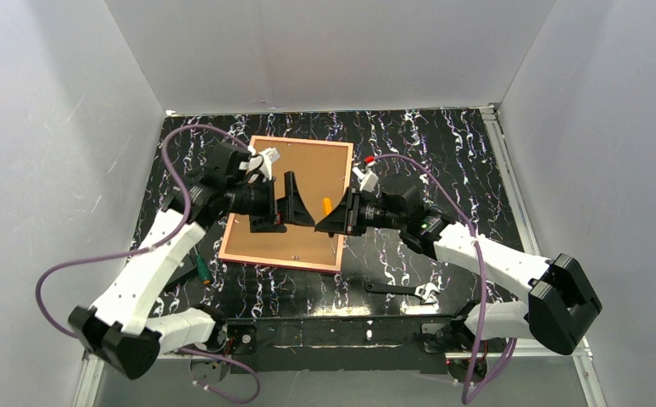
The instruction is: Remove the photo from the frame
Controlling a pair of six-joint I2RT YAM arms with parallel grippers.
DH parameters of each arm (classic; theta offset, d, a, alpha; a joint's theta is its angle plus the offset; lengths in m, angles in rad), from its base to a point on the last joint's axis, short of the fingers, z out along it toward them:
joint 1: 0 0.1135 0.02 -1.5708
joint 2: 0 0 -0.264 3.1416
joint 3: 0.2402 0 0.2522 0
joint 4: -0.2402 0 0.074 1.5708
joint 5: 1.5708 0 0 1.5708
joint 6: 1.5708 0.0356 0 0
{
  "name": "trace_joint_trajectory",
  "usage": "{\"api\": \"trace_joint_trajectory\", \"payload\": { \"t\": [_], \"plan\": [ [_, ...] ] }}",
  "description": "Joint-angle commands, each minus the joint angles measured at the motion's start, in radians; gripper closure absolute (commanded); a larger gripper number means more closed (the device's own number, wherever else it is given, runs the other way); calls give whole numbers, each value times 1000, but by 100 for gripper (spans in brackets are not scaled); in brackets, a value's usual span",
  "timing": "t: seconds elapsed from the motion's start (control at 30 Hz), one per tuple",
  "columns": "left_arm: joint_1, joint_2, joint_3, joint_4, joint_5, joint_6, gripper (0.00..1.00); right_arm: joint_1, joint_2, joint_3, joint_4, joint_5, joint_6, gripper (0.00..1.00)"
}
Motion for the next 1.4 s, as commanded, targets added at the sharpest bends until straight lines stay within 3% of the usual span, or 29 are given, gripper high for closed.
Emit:
{"api": "trace_joint_trajectory", "payload": {
  "t": [0.0,0.13,0.33,0.4,0.53,0.63,0.83,0.9,1.03,1.13,1.37],
  "plan": [
    [-5,-93,-78,0,16,5,5,-73,2,-61,190,64,177,99],
    [-35,0,-90,26,200,-12,15,-91,6,-38,235,74,212,99],
    [-115,49,-104,119,226,-34,17,-86,50,-17,296,32,228,99],
    [-122,66,-107,147,236,-66,25,-77,61,-22,322,26,232,99],
    [-129,84,-119,154,222,-77,31,-54,79,-1,319,22,216,99],
    [-130,76,-128,163,199,-82,42,-44,86,-2,319,26,219,99],
    [-130,47,-140,178,172,-83,38,-39,67,-32,349,4,225,99],
    [-131,23,-149,192,165,-47,48,-39,48,-38,335,-9,225,99],
    [-147,-25,-200,286,152,7,47,-26,30,-6,236,-6,242,99],
    [-149,-8,-187,300,159,-32,49,-12,23,-13,246,0,234,99],
    [-153,49,-137,227,148,-132,64,25,14,34,132,23,140,99]
  ]
}}
